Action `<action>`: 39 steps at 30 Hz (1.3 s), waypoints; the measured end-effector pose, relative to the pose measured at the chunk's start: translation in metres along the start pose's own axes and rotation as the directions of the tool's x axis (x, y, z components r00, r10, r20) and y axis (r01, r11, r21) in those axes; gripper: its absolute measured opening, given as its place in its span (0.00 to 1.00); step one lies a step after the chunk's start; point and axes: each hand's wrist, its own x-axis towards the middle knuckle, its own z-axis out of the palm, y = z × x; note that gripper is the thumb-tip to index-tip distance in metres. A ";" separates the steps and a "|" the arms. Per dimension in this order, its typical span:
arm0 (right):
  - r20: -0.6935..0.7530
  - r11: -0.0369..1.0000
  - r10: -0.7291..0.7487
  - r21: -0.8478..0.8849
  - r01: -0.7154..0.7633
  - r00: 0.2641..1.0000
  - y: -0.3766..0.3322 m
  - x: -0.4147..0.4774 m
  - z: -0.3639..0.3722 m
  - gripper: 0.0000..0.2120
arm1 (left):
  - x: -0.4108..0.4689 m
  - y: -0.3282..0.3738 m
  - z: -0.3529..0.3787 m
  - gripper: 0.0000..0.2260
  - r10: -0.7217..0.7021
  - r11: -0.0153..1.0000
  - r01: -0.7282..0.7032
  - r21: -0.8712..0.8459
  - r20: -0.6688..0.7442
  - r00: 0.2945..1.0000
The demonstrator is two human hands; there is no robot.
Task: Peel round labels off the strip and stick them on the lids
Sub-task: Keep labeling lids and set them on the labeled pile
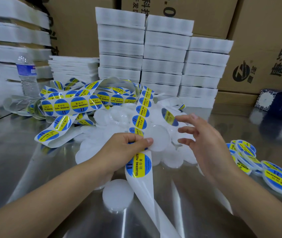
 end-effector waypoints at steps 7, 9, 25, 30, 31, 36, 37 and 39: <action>0.094 0.922 0.273 0.260 -0.288 0.957 -0.007 0.001 -0.005 0.18 | -0.001 -0.001 -0.001 0.07 -0.029 1.000 0.029 -0.006 0.027 0.999; 0.131 0.897 0.337 0.258 -0.360 0.932 -0.007 0.002 -0.005 0.18 | -0.001 -0.001 0.000 0.07 -0.034 0.999 0.034 -0.011 0.032 0.999; 0.194 0.877 0.427 0.146 -0.457 0.883 -0.001 0.003 -0.001 0.19 | -0.002 0.001 0.001 0.11 0.009 1.000 -0.008 -0.022 0.056 0.998; 0.185 0.888 0.419 0.120 -0.444 0.889 -0.002 0.001 0.000 0.19 | -0.002 0.001 0.001 0.08 0.011 1.000 -0.011 -0.003 0.056 0.998; 0.180 0.889 0.420 0.115 -0.444 0.889 -0.002 0.001 0.001 0.19 | -0.002 0.001 0.001 0.07 0.011 1.000 -0.011 -0.004 0.056 0.998; 0.101 0.908 0.408 0.058 -0.414 0.907 -0.002 0.001 0.001 0.21 | -0.001 0.000 0.001 0.07 0.018 1.000 -0.017 -0.009 0.033 0.999; 0.078 0.920 0.389 0.025 -0.392 0.918 -0.002 0.001 0.001 0.21 | 0.000 0.000 0.001 0.07 0.018 1.000 -0.018 -0.007 0.029 0.999; 0.023 0.940 0.339 -0.057 -0.338 0.940 -0.002 0.000 0.002 0.21 | 0.000 -0.001 0.000 0.06 0.022 1.000 -0.022 -0.002 0.026 0.999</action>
